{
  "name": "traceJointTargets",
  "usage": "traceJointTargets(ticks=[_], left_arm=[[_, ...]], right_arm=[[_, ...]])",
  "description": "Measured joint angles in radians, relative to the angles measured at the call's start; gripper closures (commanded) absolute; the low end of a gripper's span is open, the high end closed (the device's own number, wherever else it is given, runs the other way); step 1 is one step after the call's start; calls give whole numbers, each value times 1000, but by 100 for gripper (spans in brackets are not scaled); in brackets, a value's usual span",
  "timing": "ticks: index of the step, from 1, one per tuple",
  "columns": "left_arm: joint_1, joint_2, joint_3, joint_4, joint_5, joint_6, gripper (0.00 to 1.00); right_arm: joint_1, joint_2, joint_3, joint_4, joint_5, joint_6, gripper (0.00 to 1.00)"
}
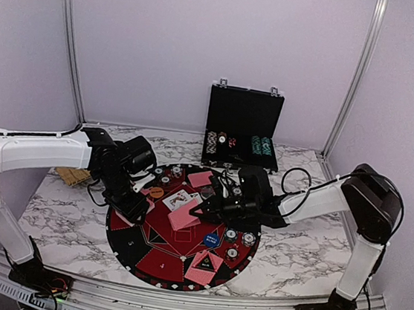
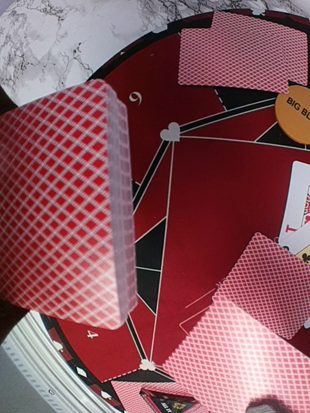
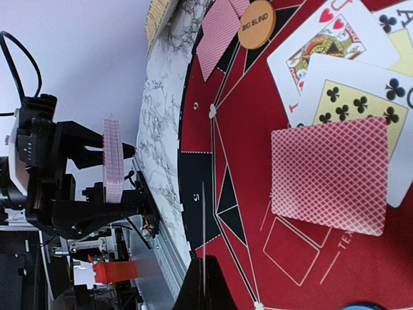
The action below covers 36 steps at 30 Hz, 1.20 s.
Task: Distribute texas hold em gaming equipment
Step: Place the poker card in the community card area.
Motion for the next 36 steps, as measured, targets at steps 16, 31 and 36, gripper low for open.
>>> traceJointTargets(ticks=[16, 31, 36], left_arm=[[12, -15, -23, 20, 7, -6, 61], [23, -16, -35, 31, 23, -6, 61], [24, -16, -36, 33, 23, -6, 61]], right_arm=[[57, 77, 94, -223, 138, -140, 76], [138, 77, 259, -565, 406, -324, 43], [160, 74, 289, -641, 488, -363, 41]])
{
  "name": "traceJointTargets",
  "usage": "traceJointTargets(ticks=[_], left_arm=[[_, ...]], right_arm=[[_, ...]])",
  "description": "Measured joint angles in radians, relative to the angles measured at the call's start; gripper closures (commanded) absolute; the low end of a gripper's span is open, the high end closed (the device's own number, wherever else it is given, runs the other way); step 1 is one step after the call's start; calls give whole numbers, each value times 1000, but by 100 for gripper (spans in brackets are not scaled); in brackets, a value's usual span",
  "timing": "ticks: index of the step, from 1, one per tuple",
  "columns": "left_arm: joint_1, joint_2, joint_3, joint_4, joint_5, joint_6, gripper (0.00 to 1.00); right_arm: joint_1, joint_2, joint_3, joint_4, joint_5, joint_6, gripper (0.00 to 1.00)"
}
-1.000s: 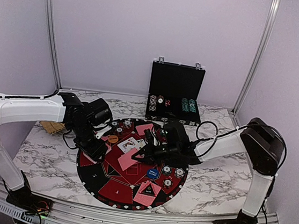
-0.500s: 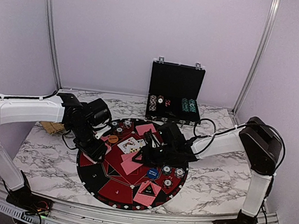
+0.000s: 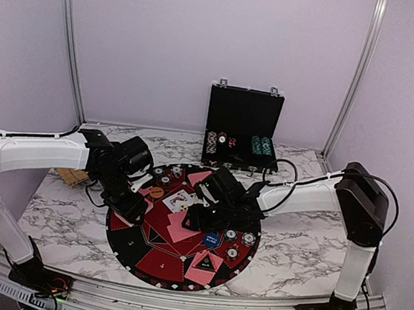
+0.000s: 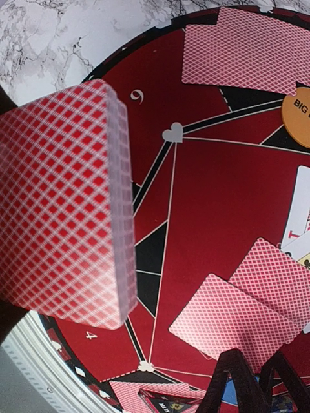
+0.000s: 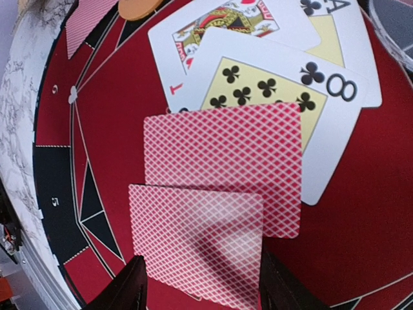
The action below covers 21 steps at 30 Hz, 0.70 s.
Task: Distribute texas hold em gaming equipment
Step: Place the poker card in the community card area.
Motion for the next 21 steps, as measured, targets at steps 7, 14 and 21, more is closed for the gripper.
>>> traceJointTargets(ticks=[7, 14, 21], left_arm=[[1, 0, 0, 1, 0, 0, 61], [1, 0, -2, 18, 0, -8, 61], [2, 0, -27, 50, -7, -60, 60]], right_arm=[[3, -22, 0, -63, 61, -25, 33], [3, -80, 13, -89, 109, -49, 15], [-13, -200, 19, -92, 208, -82, 8]])
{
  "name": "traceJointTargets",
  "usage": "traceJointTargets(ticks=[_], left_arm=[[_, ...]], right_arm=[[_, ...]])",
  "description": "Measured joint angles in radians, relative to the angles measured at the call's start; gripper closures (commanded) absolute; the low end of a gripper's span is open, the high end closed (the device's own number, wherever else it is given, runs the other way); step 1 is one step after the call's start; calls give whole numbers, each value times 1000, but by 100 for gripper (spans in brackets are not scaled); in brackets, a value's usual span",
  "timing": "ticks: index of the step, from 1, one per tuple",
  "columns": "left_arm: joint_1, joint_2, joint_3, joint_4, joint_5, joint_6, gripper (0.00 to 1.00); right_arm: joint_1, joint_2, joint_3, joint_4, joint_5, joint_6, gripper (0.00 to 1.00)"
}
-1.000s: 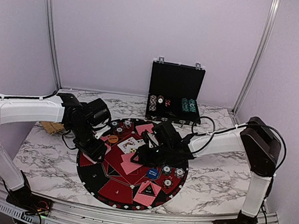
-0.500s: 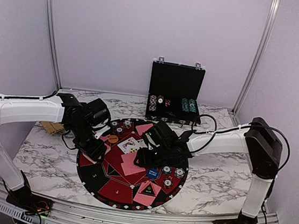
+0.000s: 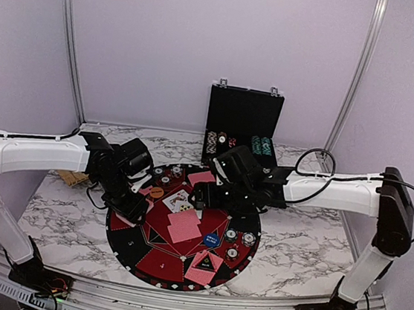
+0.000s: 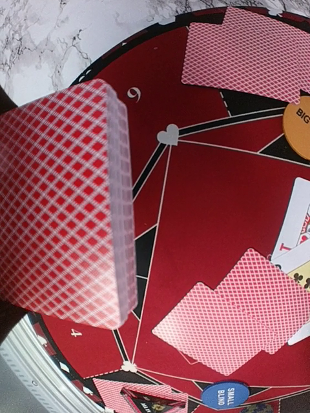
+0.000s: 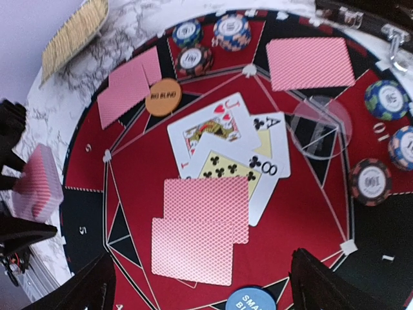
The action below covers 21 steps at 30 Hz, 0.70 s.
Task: Distribute texas hold em gaming equipment
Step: Place the poker card in the community card area, then place the face-down deck piles in position1.
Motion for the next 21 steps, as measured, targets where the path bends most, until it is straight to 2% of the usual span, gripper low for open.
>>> traceJointTargets(ticks=[9, 16, 21], left_arm=[[0, 23, -59, 68, -34, -128, 59], [-15, 51, -130, 115, -55, -206, 56], [-40, 103, -142, 161, -68, -252, 46]], right_arm=[[-140, -164, -52, 34, 72, -23, 6], [-172, -203, -74, 46, 96, -48, 6], [-172, -204, -90, 47, 96, -56, 5]])
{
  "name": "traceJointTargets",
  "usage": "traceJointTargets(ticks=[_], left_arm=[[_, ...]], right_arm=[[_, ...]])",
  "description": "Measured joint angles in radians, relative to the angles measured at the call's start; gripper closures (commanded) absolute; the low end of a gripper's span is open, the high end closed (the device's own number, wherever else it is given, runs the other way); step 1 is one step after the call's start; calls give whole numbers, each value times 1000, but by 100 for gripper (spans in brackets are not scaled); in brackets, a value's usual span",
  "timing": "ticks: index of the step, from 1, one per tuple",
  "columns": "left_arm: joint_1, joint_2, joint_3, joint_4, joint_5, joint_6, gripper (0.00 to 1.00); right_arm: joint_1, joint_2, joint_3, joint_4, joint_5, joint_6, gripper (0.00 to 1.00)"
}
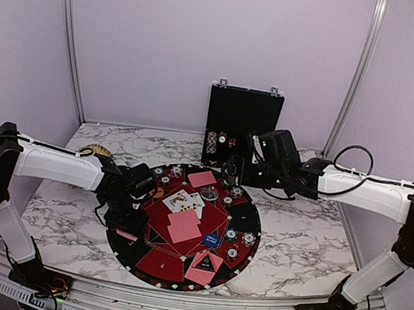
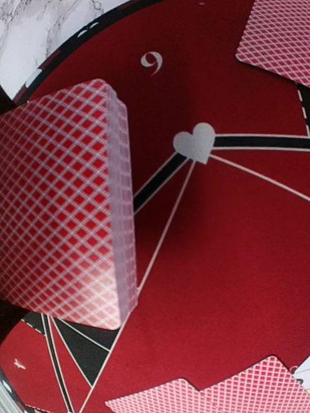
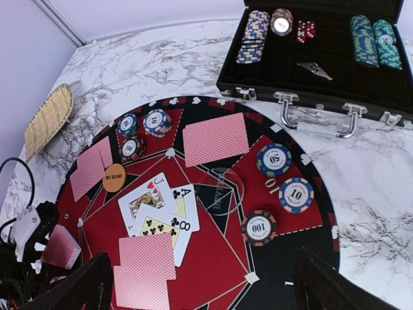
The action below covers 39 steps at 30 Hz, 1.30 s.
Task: Distribute texas hold em gaming equipment
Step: Place the face-down deck piles in position1, then reset both arms
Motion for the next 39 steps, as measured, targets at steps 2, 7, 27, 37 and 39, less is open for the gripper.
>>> traceJointTargets(ticks=[2, 7, 27, 37, 39], left_arm=[[-6, 17, 0, 18, -6, -13, 41], [-14, 29, 0, 31, -19, -30, 20], [-6, -105, 34, 29, -92, -9, 1], [142, -283, 215, 43, -215, 63, 1], [177, -319, 223, 64, -231, 79, 1]], right_arm=[[0, -3, -3, -1, 0, 0, 5], [0, -29, -17, 0, 1, 0, 5], [-8, -45, -23, -8, 51, -11, 2], [-101, -92, -58, -8, 116, -19, 1], [-107, -131, -61, -8, 162, -26, 2]])
